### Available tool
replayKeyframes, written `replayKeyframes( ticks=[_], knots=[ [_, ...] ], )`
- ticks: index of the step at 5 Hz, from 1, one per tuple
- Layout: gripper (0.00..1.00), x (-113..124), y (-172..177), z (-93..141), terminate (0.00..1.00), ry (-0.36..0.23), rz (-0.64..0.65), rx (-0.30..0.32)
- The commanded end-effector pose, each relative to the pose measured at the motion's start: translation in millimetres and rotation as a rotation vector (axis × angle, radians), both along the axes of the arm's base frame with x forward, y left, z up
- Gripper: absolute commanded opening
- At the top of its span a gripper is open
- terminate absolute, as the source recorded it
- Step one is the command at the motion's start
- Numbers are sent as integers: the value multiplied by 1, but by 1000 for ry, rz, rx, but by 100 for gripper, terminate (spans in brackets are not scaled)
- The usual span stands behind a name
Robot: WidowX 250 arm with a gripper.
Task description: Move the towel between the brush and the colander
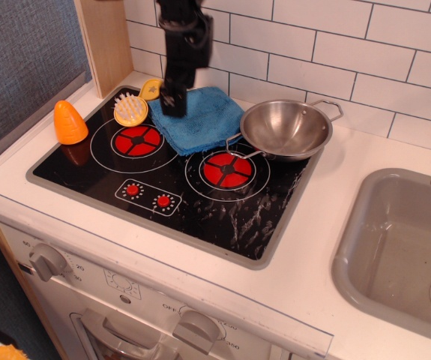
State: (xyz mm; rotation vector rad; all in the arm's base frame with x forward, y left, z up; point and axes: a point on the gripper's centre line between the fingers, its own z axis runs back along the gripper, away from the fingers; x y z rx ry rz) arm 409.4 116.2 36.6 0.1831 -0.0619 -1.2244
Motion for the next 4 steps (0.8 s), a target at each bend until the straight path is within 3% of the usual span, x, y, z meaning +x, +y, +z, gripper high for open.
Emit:
replayKeyframes(
  ticks=[1,2,4],
  knots=[
    [100,-5,13,86,0,-136,31,47],
    [100,-21,11,105,0,-147,21,42],
    [100,-21,11,105,0,-147,21,42]
  ],
)
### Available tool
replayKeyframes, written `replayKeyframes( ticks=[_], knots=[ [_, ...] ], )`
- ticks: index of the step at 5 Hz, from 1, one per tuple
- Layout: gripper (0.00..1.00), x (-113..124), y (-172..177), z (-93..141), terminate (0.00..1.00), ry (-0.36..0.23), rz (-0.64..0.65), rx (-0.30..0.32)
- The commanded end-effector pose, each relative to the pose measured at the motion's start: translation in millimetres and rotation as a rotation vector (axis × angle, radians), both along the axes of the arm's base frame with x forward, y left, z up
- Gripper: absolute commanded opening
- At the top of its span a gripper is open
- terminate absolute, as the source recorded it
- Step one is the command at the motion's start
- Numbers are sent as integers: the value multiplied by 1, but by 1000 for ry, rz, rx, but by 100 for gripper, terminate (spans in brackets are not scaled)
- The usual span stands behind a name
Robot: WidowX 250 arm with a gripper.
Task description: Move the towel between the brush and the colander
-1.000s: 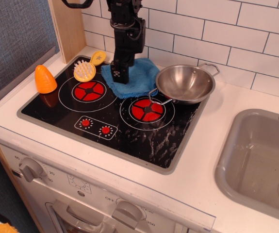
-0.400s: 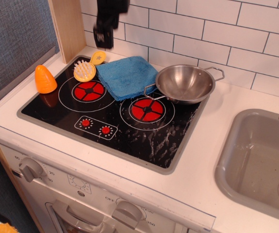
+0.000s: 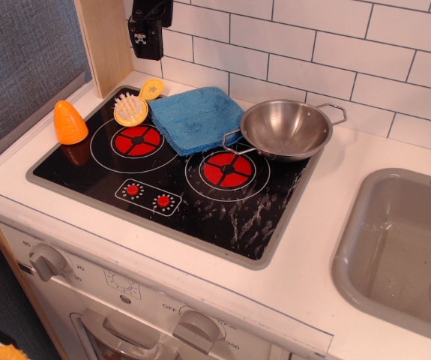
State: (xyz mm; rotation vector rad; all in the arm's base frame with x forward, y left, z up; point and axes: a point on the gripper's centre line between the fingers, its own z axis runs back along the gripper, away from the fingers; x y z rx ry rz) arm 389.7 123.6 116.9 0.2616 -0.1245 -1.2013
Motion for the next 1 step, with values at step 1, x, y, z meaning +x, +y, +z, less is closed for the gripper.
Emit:
replayKeyframes(
  ticks=[1],
  knots=[
    [100,-1,3,24,100,-55,6,17]
  ],
)
